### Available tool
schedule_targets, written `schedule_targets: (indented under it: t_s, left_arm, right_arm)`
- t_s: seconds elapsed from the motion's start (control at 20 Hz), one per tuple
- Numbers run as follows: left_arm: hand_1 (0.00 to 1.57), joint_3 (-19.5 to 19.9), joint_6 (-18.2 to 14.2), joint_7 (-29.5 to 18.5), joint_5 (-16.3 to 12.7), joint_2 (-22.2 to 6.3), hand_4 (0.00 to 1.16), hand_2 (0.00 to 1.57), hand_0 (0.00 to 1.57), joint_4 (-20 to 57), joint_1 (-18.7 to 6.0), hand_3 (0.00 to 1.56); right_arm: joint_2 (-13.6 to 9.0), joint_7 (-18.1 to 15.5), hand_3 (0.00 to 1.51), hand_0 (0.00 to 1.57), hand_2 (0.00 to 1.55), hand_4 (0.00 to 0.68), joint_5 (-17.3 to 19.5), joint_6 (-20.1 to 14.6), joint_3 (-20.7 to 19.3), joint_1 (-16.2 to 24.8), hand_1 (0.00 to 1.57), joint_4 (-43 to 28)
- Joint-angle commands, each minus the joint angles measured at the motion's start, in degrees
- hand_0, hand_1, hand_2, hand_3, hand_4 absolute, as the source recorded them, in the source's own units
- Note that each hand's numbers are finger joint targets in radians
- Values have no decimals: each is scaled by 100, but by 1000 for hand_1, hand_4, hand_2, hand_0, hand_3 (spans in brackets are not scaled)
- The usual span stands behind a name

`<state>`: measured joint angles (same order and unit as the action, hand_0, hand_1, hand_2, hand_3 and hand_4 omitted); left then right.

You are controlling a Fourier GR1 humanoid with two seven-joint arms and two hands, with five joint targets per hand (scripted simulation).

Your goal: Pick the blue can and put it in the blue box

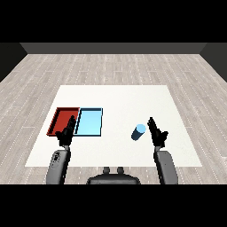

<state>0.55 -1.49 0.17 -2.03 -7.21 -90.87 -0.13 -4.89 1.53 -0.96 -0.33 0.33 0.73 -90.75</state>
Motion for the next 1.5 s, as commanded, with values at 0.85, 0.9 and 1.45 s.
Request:
schedule_targets:
  t_s: [0.85, 0.9, 1.45]
  left_arm:
    - [0, 286, 722, -2260, -378, 221, 0, 0, 0, -173, -173, 0]
    - [0, 68, 453, -2047, -239, 456, 0, 0, 0, -205, -361, 0]
    - [0, 287, 608, -2292, -282, 335, 0, 0, 0, -191, -308, 0]
  right_arm:
    - [-795, -1560, 0, 0, 0, 0, -1661, 2205, -1326, 168, 0, 47]
    - [-803, -1691, 0, 0, 0, 0, -1678, 2227, -1417, 58, 0, 317]
    - [-646, -1145, 0, 0, 0, 0, -1866, 2202, -1366, -370, 0, 371]
